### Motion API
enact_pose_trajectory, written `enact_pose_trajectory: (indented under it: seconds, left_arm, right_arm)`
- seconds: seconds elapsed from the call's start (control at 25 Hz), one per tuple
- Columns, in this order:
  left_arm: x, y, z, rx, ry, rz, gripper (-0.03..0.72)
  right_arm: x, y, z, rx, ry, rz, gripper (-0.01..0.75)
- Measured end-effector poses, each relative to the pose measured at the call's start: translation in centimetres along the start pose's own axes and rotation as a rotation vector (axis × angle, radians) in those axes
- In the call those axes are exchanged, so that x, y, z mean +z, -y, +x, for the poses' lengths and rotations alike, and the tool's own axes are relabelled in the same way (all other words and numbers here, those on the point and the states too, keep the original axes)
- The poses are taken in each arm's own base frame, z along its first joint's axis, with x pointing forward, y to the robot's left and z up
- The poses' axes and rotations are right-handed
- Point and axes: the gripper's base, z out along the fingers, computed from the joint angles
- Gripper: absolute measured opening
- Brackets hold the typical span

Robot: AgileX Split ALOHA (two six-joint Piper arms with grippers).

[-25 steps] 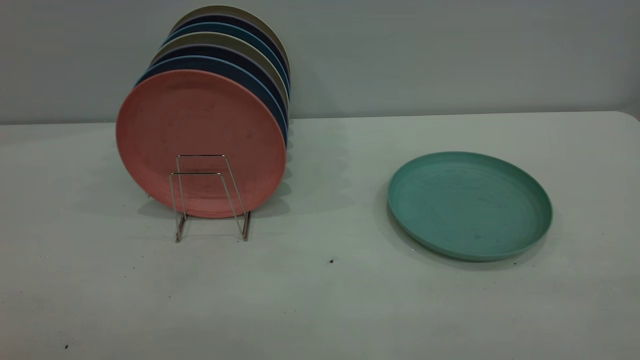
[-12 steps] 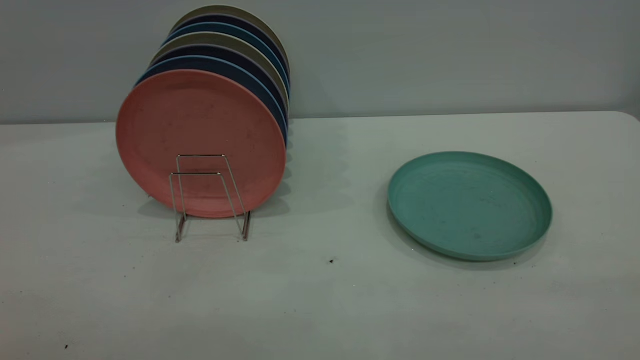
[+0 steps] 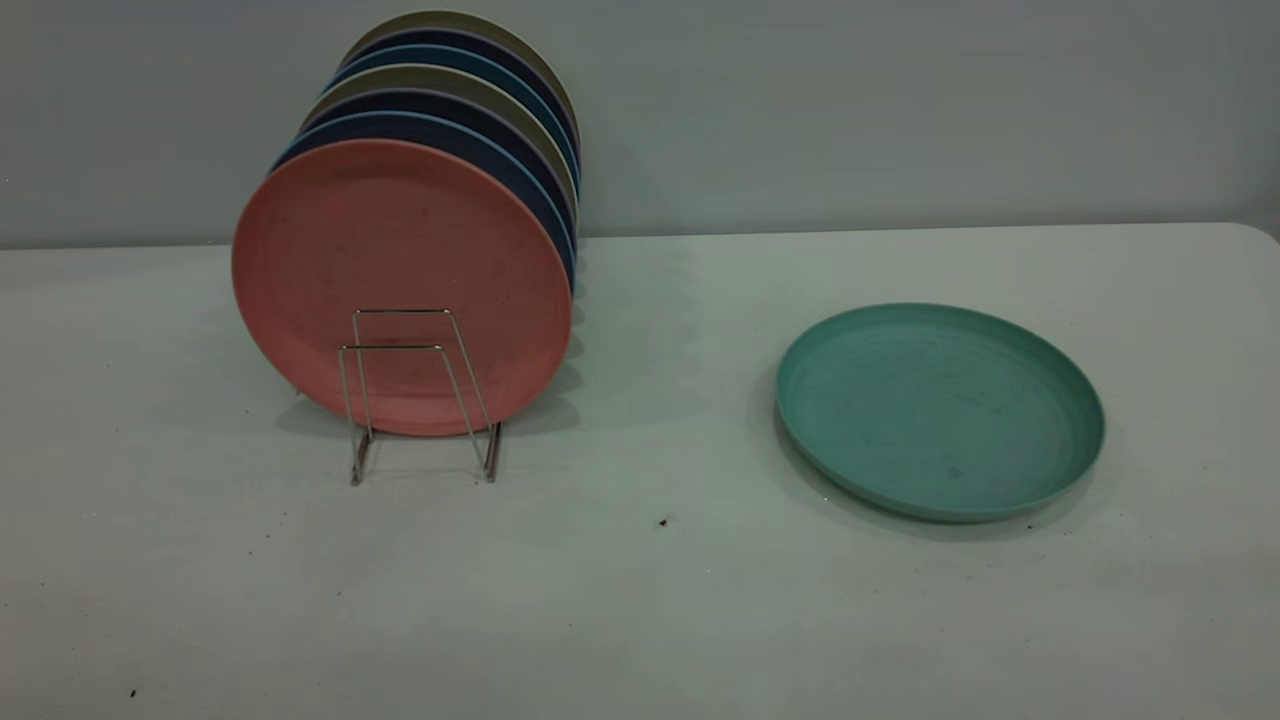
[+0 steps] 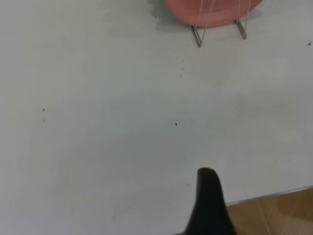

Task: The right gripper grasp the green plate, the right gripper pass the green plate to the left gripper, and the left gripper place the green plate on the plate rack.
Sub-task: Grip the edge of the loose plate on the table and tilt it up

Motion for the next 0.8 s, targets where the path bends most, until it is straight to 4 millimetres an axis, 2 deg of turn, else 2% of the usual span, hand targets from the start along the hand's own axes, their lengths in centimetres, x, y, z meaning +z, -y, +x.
enact_pose_trajectory:
  seconds: [0.68, 0.8]
  left_arm:
    - [0.0, 0.0, 0.0, 0.0, 0.002, 0.0, 0.576]
    - [0.0, -0.1, -0.9, -0.027, 0.021, -0.004, 0.571]
  right_arm:
    - [-0.1, -0.1, -0.1, -0.019, 0.005, -0.006, 0.519]
    - [-0.2, -0.1, -1.2, -0.036, 0.075, -0.017, 0.515]
